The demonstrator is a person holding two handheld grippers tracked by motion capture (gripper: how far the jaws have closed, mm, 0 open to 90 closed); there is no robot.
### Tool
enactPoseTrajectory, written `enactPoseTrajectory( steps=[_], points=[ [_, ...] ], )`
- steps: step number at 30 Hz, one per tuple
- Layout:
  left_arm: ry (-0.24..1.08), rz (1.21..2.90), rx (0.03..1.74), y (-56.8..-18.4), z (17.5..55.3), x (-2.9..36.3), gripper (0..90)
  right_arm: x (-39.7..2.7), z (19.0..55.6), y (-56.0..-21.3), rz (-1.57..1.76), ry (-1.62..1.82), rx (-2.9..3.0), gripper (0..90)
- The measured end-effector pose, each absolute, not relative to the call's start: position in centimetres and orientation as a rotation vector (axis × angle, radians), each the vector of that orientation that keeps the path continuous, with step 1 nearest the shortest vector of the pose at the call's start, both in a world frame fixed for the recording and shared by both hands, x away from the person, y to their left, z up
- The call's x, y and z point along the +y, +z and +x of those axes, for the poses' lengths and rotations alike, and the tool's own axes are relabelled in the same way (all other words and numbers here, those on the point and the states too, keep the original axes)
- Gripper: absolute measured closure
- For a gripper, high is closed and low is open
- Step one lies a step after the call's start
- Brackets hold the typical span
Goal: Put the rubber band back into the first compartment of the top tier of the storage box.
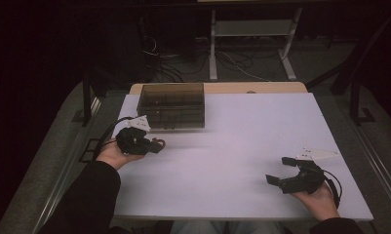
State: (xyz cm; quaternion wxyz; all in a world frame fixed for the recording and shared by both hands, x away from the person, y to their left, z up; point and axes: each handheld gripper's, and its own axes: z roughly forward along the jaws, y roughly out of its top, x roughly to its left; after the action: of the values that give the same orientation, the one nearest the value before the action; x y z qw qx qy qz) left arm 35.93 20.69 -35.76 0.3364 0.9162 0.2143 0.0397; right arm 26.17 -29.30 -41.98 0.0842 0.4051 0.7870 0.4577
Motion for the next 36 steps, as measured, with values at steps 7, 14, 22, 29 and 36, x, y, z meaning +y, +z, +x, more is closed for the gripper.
enactPoseTrajectory(
  steps=[7, 14, 22, 29, 36],
  points=[
    [0.112, 2.395, 0.549, -35.1, 36.0, 20.8, 82.9, -29.3, 26.2, -42.0, 1.213, 1.365, 2.351, 0.7],
    [0.118, 2.393, 0.563, -34.8, 36.4, 21.1, 82.9, -29.3, 26.2, -42.0, 1.214, 1.366, 2.349, 0.7],
    [0.15, 2.395, 0.56, -33.4, 36.8, 21.5, 82.9, -29.3, 26.2, -42.0, 1.212, 1.365, 2.351, 0.7],
    [0.173, 2.374, 0.584, -32.5, 37.2, 22.1, 82.9, -29.3, 26.2, -42.0, 1.213, 1.365, 2.349, 0.7],
    [0.192, 2.367, 0.601, -31.9, 37.6, 22.6, 82.9, -29.3, 26.1, -42.0, 1.227, 1.365, 2.354, 0.7]
  ],
)
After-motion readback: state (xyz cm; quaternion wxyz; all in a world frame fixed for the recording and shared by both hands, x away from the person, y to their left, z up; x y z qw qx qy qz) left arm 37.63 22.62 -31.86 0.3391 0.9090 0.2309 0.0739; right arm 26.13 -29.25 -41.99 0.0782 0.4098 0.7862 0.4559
